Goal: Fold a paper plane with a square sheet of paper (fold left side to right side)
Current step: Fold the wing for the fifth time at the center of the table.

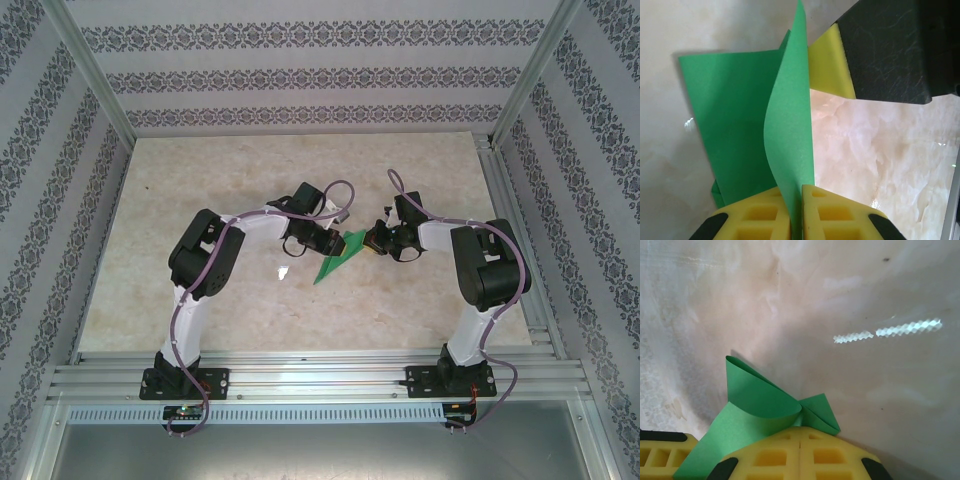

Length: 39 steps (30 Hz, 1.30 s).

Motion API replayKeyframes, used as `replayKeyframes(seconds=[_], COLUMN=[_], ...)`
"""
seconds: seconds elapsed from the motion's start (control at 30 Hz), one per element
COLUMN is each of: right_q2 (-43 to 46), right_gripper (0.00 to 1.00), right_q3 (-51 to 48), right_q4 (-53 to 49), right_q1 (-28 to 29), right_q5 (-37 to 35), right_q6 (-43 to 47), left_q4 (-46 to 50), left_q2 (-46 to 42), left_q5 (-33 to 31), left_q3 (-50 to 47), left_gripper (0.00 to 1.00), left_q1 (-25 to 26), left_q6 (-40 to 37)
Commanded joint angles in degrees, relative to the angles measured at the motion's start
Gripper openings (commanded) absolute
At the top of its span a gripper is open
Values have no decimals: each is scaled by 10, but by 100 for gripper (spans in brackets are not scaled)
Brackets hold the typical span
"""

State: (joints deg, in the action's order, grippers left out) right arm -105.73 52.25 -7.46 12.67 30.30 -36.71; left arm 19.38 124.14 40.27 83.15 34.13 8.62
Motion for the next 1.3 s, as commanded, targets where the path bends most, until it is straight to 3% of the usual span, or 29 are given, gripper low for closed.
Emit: replayKeyframes(seconds=[0.0, 0.57, 1.0, 1.27], right_q2=[-36, -35, 73, 108], right_gripper=[0, 0, 16, 9], right_q3=[-8, -9, -7, 0], right_q4=[-48, -45, -70, -44], right_q1=[10, 11, -6, 23], right_q5=[-27, -25, -33, -29], right_q6=[15, 15, 24, -6], left_q4=[-14, 14, -16, -29], left_q2=[22, 46, 60, 63], left_q5=[15, -2, -3, 0], left_q3=[18, 41, 18, 9], left_gripper=[13, 12, 4, 1], left_q1=[-8, -10, -20, -21], left_q6=[-7, -28, -9, -2])
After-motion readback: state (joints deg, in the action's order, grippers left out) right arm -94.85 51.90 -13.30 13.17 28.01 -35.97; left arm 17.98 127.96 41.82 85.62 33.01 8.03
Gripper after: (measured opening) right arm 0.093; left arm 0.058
